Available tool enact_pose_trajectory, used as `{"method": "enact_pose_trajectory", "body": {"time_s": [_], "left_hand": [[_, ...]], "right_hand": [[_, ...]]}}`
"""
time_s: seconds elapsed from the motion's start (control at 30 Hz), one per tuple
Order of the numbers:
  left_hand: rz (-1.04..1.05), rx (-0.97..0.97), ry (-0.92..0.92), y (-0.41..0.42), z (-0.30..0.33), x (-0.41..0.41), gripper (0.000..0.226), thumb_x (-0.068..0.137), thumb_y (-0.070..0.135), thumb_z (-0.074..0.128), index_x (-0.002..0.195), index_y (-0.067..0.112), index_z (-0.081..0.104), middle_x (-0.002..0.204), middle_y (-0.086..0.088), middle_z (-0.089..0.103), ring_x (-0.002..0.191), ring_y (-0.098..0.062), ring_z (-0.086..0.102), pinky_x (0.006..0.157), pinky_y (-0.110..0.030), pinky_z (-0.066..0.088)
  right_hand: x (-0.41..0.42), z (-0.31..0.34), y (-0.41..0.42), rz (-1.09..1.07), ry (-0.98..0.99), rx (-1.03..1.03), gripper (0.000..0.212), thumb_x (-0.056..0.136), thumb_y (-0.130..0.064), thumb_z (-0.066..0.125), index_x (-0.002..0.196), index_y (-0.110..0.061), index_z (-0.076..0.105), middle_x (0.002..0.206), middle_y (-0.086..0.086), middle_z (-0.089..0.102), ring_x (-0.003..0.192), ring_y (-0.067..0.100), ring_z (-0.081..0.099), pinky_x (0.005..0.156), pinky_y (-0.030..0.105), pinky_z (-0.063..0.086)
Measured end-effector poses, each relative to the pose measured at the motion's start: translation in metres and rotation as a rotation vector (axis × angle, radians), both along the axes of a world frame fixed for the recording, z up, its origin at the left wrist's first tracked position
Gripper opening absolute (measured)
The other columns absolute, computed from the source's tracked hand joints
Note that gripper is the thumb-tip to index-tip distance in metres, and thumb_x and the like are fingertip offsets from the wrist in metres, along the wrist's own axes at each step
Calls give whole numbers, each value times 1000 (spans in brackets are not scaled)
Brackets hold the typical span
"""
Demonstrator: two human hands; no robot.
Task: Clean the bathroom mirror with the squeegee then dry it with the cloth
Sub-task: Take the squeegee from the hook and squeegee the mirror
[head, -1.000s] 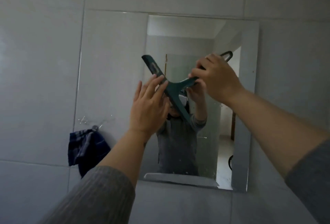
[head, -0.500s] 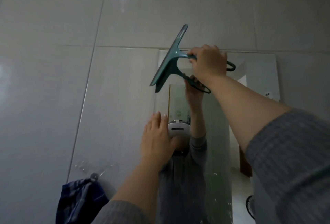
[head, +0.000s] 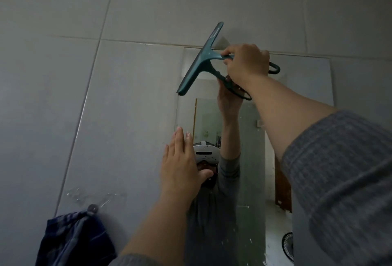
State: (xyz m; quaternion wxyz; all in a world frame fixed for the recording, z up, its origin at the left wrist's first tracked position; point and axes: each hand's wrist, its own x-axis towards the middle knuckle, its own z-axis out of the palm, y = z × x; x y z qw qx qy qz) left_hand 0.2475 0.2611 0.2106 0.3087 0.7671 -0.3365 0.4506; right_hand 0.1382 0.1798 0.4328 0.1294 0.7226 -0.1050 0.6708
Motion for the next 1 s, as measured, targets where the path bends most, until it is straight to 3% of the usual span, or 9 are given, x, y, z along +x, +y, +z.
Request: {"method": "enact_pose_trajectory", "body": {"time_s": [0.43, 0.53, 0.67, 0.77, 0.9, 1.0], "left_hand": [[111, 91, 95, 2, 10, -19, 114, 76, 66, 59, 151, 8, -6, 159, -11, -15, 147, -25, -8, 119, -40, 4], [101, 83, 103, 2, 11, -21, 116, 74, 64, 63, 151, 8, -3, 160, -11, -12, 148, -25, -4, 119, -40, 6], [100, 83, 109, 2, 11, -24, 116, 73, 62, 66, 151, 8, -1, 160, -11, -10, 148, -26, -2, 120, -41, 8], [104, 75, 103, 2, 10, -26, 116, 72, 61, 68, 151, 8, 1, 160, -10, -9, 148, -27, 2, 120, -42, 10], [81, 62, 98, 2, 9, -25, 116, 71, 58, 71, 151, 7, 5, 161, -11, -6, 147, -31, 7, 119, -43, 14], [88, 66, 91, 2, 9, -25, 116, 71, 58, 70, 151, 7, 4, 161, -12, -6, 146, -31, 8, 118, -44, 15]], "right_hand": [[-101, -17, -86, -127, -79, 287, 25, 94, -18, 56, 113, -30, 66, 118, 3, 66, 113, 27, 54, 96, 42, 31], [-121, -25, -103, -125, -119, 384, 23, 95, -17, 54, 110, -28, 67, 113, 2, 67, 105, 25, 56, 90, 40, 33], [-140, -43, -120, -91, -105, 456, 22, 96, -20, 53, 113, -24, 67, 108, 3, 69, 83, 20, 55, 68, 29, 38], [-146, -57, -123, -106, -118, 475, 22, 95, -22, 54, 113, -22, 68, 108, 5, 70, 84, 22, 59, 67, 28, 41], [-136, -76, -120, 12, -187, 594, 19, 91, -20, 59, 106, -16, 70, 101, 6, 71, 82, 28, 69, 72, 34, 57], [-120, -89, -110, 170, -303, 747, 19, 86, -21, 60, 102, -16, 69, 93, 6, 73, 74, 30, 72, 71, 41, 61]]}}
